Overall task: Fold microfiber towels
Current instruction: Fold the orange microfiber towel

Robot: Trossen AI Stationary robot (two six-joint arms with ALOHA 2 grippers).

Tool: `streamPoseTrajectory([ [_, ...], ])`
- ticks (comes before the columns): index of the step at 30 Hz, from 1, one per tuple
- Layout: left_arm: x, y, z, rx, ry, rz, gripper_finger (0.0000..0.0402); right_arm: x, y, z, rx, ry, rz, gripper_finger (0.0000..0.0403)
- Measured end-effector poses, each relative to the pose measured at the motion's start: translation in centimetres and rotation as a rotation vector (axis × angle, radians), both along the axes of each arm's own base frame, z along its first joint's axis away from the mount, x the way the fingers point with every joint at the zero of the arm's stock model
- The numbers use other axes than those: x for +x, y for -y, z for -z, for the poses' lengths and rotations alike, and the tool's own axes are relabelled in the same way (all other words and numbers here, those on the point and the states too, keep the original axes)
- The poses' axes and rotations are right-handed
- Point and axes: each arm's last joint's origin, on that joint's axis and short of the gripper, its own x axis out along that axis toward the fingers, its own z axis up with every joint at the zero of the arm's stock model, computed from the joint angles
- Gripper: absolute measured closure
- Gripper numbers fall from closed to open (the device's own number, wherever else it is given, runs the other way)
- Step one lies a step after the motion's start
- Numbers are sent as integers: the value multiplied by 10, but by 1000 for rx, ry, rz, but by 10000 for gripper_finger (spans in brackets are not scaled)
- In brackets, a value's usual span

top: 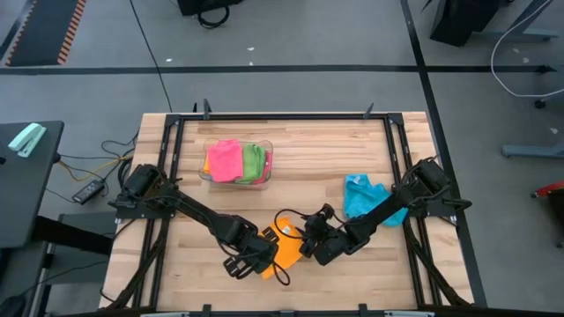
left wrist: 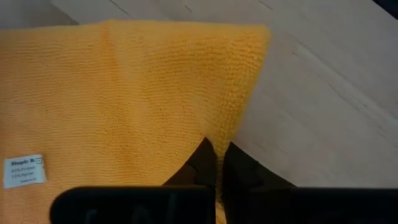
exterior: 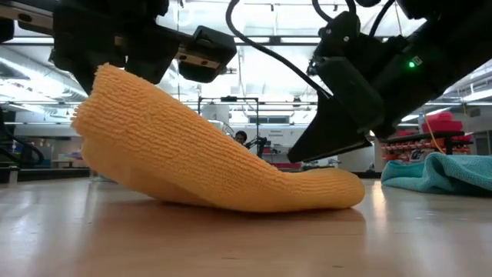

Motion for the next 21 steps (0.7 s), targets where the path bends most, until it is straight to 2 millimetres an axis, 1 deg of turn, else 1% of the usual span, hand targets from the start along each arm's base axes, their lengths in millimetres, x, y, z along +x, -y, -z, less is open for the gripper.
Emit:
streamPoseTrajectory([
  [2,0,0,0,-1,1,-1,391,-1,0,1,-7,-12,0,206],
  [4,0,0,0,-1,2,-3,385,-1,1,6,-12,-25,3,206],
  [8,1,0,0,-2,3,-5,371,1,-1,29,-3,-57,8,206],
  [13,1,-1,-1,-3,5,-6,383,2,-5,46,13,-7,54,206],
  [17,3,-4,-1,-3,6,-16,390,-1,-10,49,10,-3,48,206],
  [21,6,-11,-1,-4,10,-36,373,-3,-14,48,6,6,43,206],
])
